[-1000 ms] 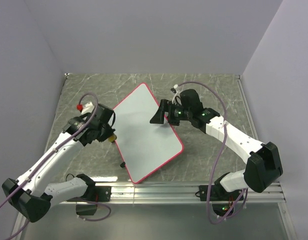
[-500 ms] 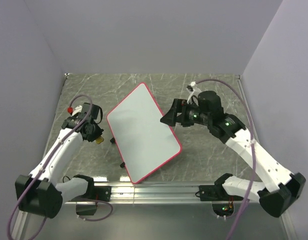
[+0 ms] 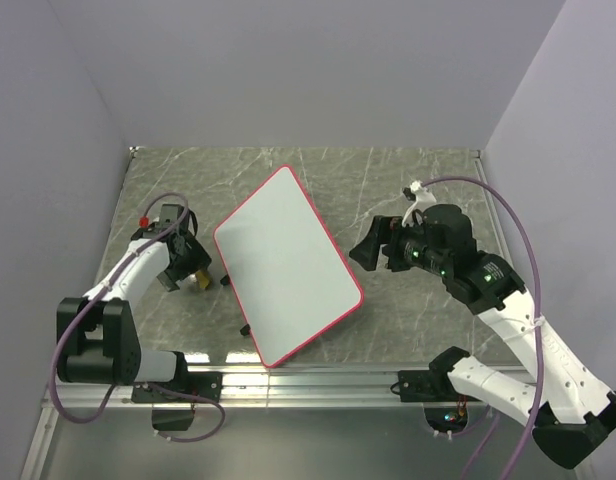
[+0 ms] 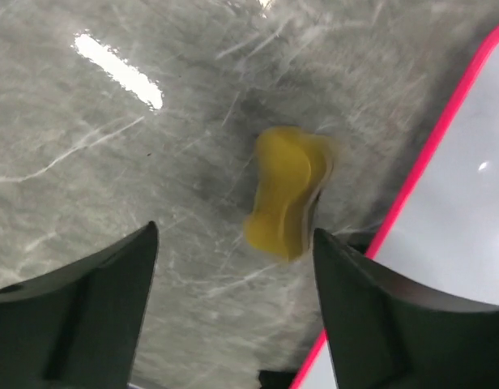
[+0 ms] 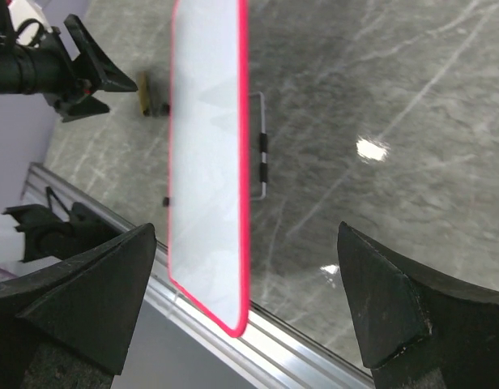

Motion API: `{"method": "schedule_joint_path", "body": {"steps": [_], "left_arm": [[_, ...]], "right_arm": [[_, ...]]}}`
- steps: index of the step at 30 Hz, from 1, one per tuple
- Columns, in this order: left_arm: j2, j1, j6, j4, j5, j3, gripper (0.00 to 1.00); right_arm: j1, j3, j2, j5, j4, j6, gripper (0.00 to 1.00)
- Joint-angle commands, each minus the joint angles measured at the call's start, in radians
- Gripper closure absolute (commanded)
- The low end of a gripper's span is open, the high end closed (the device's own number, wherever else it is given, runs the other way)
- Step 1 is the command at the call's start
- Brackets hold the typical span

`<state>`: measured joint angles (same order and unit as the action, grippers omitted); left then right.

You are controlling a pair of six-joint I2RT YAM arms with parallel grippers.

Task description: Erase the whiteboard

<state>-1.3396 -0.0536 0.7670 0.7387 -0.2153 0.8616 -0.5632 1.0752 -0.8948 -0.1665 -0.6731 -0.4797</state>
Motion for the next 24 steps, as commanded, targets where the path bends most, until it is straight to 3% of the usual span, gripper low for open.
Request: {"method": "schedule_joint_path", "body": {"steps": [1, 2, 3, 4, 9, 15, 20, 24], "left_arm": [[-0.035, 0.005, -0.018, -0.047, 0.037, -0.009, 0.16], [-0.038, 0.003, -0.017, -0.048, 0.04, -0.009, 0.12], [-0.036, 0.004, -0.014, -0.041, 0.037, -0.006, 0.01], [-0.036, 0.005, -0.011, -0.035, 0.034, 0.004, 0.01], [-0.023, 0.005, -0.003, 0.036, 0.022, 0.079, 0.0], [0.128, 0.005, -0.012, 0.131, 0.056, 0.229, 0.01], [0.295, 0.001, -0.075, 0.113, 0.206, 0.289, 0.01], [0.45, 0.0, -0.124, 0.071, 0.289, 0.315, 0.01]], "right_arm": [[0.008, -0.018, 0.034, 0.053, -0.025, 0.036, 0.0], [0.008, -0.021, 0.042, 0.056, -0.028, 0.041, 0.0], [0.008, -0.021, 0.054, 0.058, -0.029, 0.05, 0.0], [0.006, -0.021, 0.062, 0.056, -0.032, 0.055, 0.0], [0.008, 0.002, 0.077, 0.039, -0.042, 0.055, 0.0], [0.005, 0.094, 0.103, 0.1, -0.033, 0.012, 0.0], [0.006, 0.078, 0.22, 0.134, 0.122, 0.039, 0.0], [0.008, 0.106, 0.278, 0.209, 0.11, 0.064, 0.0]]}}
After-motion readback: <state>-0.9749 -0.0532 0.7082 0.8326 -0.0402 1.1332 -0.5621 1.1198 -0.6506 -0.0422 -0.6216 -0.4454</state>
